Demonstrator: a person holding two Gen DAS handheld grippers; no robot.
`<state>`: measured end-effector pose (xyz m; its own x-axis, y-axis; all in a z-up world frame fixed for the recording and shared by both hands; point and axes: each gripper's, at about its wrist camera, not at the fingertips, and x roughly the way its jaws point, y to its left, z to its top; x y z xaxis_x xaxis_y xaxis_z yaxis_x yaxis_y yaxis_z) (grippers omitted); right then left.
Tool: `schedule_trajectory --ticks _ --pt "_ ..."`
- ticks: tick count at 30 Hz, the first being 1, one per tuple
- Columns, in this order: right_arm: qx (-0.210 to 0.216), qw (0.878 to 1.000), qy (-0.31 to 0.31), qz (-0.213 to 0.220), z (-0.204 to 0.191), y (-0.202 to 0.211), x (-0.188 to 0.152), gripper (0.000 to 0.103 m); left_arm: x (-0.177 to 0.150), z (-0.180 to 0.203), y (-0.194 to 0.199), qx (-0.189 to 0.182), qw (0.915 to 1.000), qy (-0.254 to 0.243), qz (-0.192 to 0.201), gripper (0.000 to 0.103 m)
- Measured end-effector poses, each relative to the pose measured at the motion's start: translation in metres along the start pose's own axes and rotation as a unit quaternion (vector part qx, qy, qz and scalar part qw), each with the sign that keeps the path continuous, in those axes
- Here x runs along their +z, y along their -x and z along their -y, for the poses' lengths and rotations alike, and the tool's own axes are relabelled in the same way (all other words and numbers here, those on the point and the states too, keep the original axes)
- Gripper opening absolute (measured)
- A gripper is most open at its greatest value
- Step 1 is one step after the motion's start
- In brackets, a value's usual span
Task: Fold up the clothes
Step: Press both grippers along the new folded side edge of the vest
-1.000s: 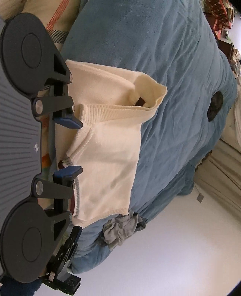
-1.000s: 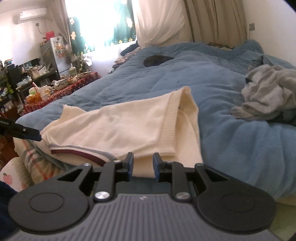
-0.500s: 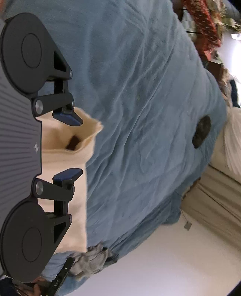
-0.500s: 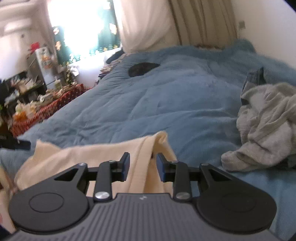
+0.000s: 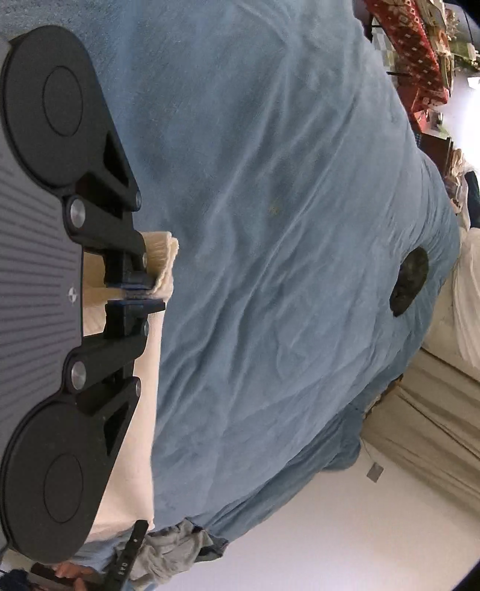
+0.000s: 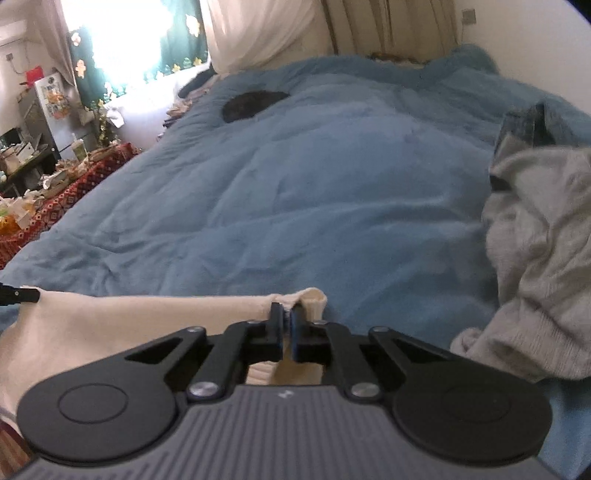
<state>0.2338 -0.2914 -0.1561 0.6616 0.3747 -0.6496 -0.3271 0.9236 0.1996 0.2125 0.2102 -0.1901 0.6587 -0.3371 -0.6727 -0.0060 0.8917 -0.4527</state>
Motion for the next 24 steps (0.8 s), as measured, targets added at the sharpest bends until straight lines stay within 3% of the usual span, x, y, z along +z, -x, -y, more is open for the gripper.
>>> schedule_trajectory --ticks 4,8,11,14,18,23,24 --pt "0.014 1.000 -0.008 -0.001 0.003 -0.001 -0.004 0.006 -0.005 -0.013 -0.009 0.012 0.9998 0.013 -0.013 0.010" --pt "0.010 1.000 0.000 0.010 0.001 0.014 -0.002 0.010 0.000 -0.021 0.001 -0.005 0.9993 0.036 -0.011 0.013" --pt "-0.016 0.999 0.040 0.033 -0.009 0.037 -0.002 0.016 0.003 -0.011 0.026 0.029 0.9994 0.010 0.018 0.014" --pt "-0.015 0.995 0.089 0.049 -0.029 0.053 -0.001 0.016 0.005 0.012 0.048 0.031 0.9982 -0.026 0.043 0.014" --pt "0.021 0.991 0.131 0.035 -0.075 0.034 0.000 0.009 0.002 0.060 0.037 -0.019 0.9978 -0.051 0.039 0.014" --pt "0.051 0.988 0.145 0.034 -0.136 -0.006 -0.007 0.007 -0.016 0.115 -0.021 -0.072 0.9963 -0.046 0.011 0.007" --pt "0.047 0.988 0.145 0.035 -0.145 -0.014 -0.009 0.007 -0.016 0.120 -0.033 -0.069 0.9966 -0.042 0.011 0.007"
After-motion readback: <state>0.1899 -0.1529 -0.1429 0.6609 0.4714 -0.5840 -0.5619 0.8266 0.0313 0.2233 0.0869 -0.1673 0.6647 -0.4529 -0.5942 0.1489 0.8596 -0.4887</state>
